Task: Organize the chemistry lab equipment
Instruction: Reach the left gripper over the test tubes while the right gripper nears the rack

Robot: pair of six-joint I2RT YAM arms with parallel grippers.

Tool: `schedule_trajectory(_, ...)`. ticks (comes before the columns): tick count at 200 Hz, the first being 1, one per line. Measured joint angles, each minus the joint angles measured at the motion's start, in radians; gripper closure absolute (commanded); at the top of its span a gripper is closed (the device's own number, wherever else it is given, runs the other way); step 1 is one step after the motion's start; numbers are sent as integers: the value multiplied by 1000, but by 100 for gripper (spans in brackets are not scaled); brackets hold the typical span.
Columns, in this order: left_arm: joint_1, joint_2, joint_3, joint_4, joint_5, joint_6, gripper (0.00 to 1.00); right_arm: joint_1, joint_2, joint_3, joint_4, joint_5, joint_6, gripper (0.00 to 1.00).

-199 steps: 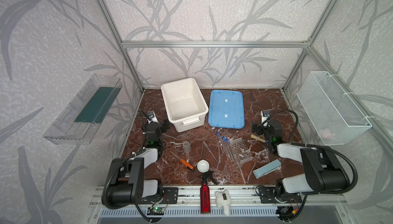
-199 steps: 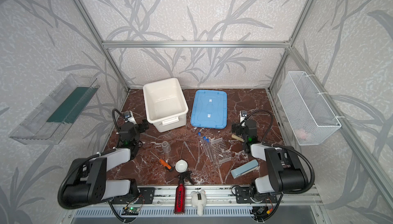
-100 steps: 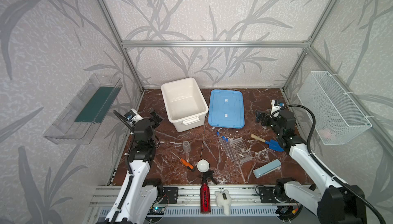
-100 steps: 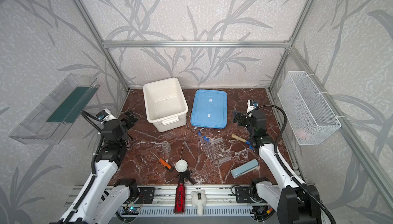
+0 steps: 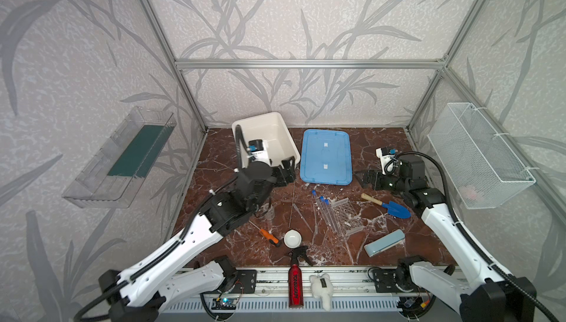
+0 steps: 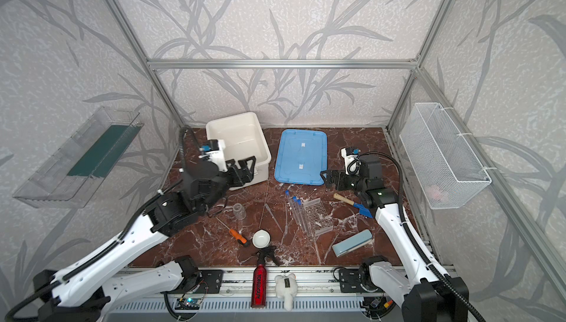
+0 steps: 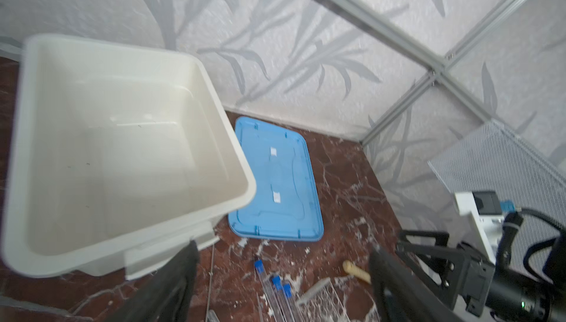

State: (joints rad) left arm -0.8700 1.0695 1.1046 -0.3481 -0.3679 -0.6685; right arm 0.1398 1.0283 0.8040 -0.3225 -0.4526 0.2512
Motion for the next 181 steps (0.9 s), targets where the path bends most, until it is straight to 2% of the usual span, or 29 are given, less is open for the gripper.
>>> schedule_trajectory(33, -91, 246, 19, 5, 61, -101, 30, 0, -88, -4, -82, -56, 7, 0)
schedule_trajectory(76, -153, 502, 27, -5, 163, -232, 45, 0, -172, -15, -146, -40, -1, 0)
schedule_trajectory(104, -156, 608, 60, -16, 234, -275, 54, 0, -159, -16, -167, -44, -1, 0)
schedule_trajectory(133, -156, 705, 92, -3, 301, -321, 58, 0, -155, -20, -177, -45, 0, 0)
schedule_trajectory(141, -156, 723, 92, -2, 311, -332, 62, 0, -158, -23, -177, -45, 1, 0)
schedule_trajectory(181, -156, 770, 106, -46, 307, -362, 68, 0, -172, -39, -177, -37, 7, 0)
